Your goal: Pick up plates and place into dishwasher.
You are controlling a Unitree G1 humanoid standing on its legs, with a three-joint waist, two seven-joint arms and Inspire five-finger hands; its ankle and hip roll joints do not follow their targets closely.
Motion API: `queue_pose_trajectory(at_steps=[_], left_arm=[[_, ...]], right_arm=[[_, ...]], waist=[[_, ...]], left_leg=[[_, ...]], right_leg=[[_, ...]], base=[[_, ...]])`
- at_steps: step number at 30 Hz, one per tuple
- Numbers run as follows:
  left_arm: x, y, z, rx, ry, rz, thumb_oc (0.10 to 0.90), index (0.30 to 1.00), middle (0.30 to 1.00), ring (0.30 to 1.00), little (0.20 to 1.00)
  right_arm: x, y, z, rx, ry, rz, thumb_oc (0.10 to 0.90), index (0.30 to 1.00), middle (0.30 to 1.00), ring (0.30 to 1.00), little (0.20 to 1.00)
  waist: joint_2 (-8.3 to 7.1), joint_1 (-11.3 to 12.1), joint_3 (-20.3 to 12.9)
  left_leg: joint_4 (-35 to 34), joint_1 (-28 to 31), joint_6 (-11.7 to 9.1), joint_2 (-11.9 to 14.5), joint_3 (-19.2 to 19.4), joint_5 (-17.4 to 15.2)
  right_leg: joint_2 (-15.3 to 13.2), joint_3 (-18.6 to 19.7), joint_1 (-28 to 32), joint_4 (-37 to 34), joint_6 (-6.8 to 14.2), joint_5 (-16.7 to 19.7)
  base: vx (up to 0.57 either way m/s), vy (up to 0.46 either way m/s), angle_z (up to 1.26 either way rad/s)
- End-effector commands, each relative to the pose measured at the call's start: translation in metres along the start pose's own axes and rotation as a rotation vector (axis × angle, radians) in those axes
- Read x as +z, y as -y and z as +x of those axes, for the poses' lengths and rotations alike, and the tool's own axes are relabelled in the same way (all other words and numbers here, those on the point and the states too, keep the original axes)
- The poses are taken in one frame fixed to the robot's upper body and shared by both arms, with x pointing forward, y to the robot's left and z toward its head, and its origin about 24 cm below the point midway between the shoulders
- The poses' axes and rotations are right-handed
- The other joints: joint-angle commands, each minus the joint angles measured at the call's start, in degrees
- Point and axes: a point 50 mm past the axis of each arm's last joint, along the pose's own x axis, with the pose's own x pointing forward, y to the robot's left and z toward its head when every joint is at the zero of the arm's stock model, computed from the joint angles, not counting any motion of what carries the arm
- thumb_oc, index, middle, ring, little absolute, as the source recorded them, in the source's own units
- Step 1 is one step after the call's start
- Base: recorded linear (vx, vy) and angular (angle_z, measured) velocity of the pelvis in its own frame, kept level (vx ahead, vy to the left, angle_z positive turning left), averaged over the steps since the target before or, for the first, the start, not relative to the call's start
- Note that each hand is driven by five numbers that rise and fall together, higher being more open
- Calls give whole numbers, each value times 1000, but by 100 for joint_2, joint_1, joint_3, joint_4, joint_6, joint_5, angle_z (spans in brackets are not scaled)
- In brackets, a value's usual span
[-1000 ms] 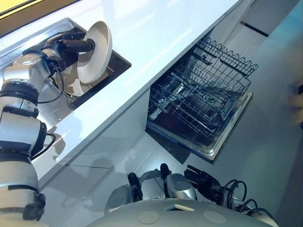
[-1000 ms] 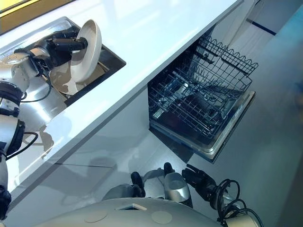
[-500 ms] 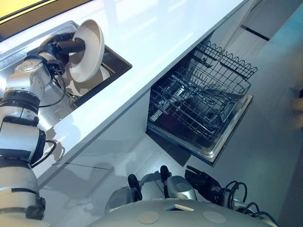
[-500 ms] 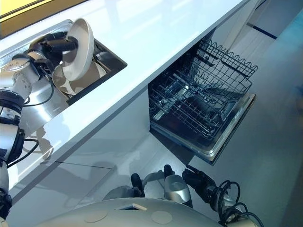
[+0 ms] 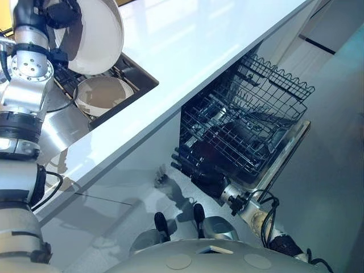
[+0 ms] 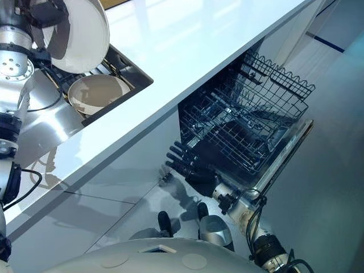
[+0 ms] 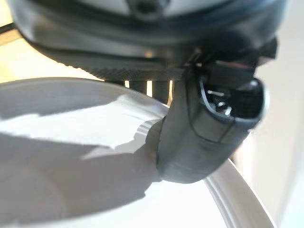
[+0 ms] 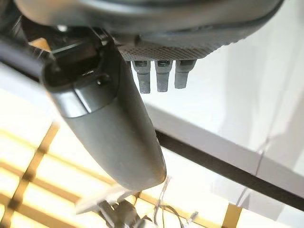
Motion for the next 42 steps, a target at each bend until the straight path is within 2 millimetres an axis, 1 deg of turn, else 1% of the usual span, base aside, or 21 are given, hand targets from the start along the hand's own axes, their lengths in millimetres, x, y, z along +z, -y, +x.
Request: queue_pose_trajectory(at_steps=[1,2,3,4,6,7,8,9,11,12,14,16,18,19,21,23,27,29,32,37,42], left_arm=[[51,-41,5,204,329,95,100,300,300,300,200],[52,-43,3,216,354,119,100,300,300,300,200],[55,-47,1,239,398,155,100,300,300,300,200],[55,-48,-1,247,414,169,100,300,300,300,200],[62,-59,-8,297,498,244,100,300,300,300,200],[65,-63,-10,311,517,263,100,300,300,300,200],[66,-64,-11,317,526,269,100,300,300,300,200],[69,-68,-14,330,549,283,100,300,300,300,200],[75,-70,-17,346,570,293,100,300,300,300,200],[84,-74,-20,362,588,315,100,300,300,300,200],[95,-76,-21,382,602,308,100,300,300,300,200],[99,-77,-20,391,606,301,100,300,300,300,200],[104,-77,-17,399,608,279,100,300,300,300,200],[108,-75,-13,397,613,266,100,300,300,300,200],[111,-73,-11,397,621,256,100,300,300,300,200],[110,-66,-11,381,627,238,100,300,300,300,200],[103,-58,-15,357,628,221,100,300,300,300,200],[97,-46,-18,340,629,220,100,300,300,300,200],[94,-35,-22,325,625,212,100,300,300,300,200],[89,-17,-27,291,605,201,100,300,300,300,200],[83,-9,-32,281,592,202,100,300,300,300,200]], right_arm=[[55,-28,2,138,149,-267,800,900,900,900,900],[67,-32,1,136,172,-305,800,900,900,900,900],[91,-38,-5,121,227,-362,800,900,900,900,900],[102,-39,-8,107,252,-380,800,900,900,900,900],[171,-39,-37,-157,497,-573,800,900,900,900,900],[190,-40,-50,-246,602,-606,800,900,900,900,900],[197,-41,-55,-283,655,-621,800,900,900,900,900],[217,-44,-73,-395,807,-653,800,900,900,900,900],[234,-50,-91,-471,930,-719,800,900,900,900,900],[250,-69,-109,-520,1064,-831,800,900,900,900,900],[262,-94,-119,-496,1174,-936,800,900,900,900,900],[269,-106,-119,-463,1214,-997,800,900,900,900,900],[277,-125,-109,-353,1220,-1053,800,900,900,900,900],[283,-137,-93,-278,1178,-1081,800,900,900,900,900],[285,-145,-82,-212,1135,-1110,800,900,900,900,900],[284,-156,-63,-81,1041,-1130,800,900,900,900,900],[283,-165,-46,-7,968,-1147,800,900,900,900,900],[283,-171,-31,39,930,-1107,800,900,900,900,900],[282,-176,-18,69,917,-1071,800,900,900,900,900],[281,-182,-6,63,948,-1064,800,900,900,900,900],[280,-182,5,61,937,-1019,800,900,900,900,900]], waist=[[272,-80,-685],[262,-84,-697],[250,-102,-716],[251,-108,-722],[205,-186,-754],[204,-217,-769],[204,-232,-774],[197,-274,-791],[212,-322,-805],[232,-398,-820],[267,-445,-853],[291,-447,-872],[320,-433,-918],[320,-380,-951],[314,-344,-968],[283,-245,-1020],[255,-132,-1074],[230,-21,-1111],[222,74,-1131],[209,255,-1132],[188,464,-1102]], left_leg=[[78,56,-241,-79,-105,-621],[69,58,-246,-69,-97,-615],[57,66,-256,-54,-78,-609],[52,74,-262,-47,-69,-609],[27,120,-285,-23,-5,-628],[16,125,-286,-18,24,-630],[14,127,-285,-16,35,-633],[14,132,-283,-7,74,-644],[13,149,-280,0,115,-663],[7,173,-265,-5,151,-683],[4,197,-235,-24,167,-709],[4,206,-230,-32,175,-721],[4,217,-228,-46,174,-726],[4,215,-235,-53,154,-732],[4,209,-247,-60,141,-722],[4,174,-268,-63,94,-684],[4,127,-297,-45,43,-618],[4,98,-314,-24,-7,-576],[4,52,-333,-6,-89,-523],[4,-24,-358,33,-290,-439],[4,-105,-404,90,-475,-355]], right_leg=[[473,-114,20,349,300,-564],[477,-112,22,350,297,-563],[479,-114,25,348,295,-559],[482,-112,27,348,291,-558],[490,-92,48,329,279,-546],[490,-79,40,312,282,-527],[491,-73,36,309,282,-521],[491,-71,29,310,280,-519],[490,-49,27,317,285,-522],[487,-12,27,315,291,-514],[478,18,39,308,303,-513],[470,17,43,310,311,-524],[461,5,44,311,328,-514],[447,-21,52,299,338,-518],[440,-49,59,285,349,-513],[426,-118,66,263,356,-515],[418,-201,61,255,342,-530],[422,-269,58,273,321,-559],[438,-316,46,316,290,-607],[473,-385,49,391,225,-702],[497,-506,69,445,155,-796]], base=[[-87,-48,4],[-98,-52,-1],[-47,-21,-2],[-63,-25,-2],[-66,-13,-3],[-48,4,-3],[-47,18,-2],[-33,23,-1],[-23,32,-6],[-17,44,-13],[-12,53,-11],[-2,34,-10],[-2,26,-17],[-5,20,-16],[-11,6,-19],[-23,-16,-10],[-4,-5,1],[0,-27,12],[14,-30,16],[35,-51,33],[36,-65,44]])
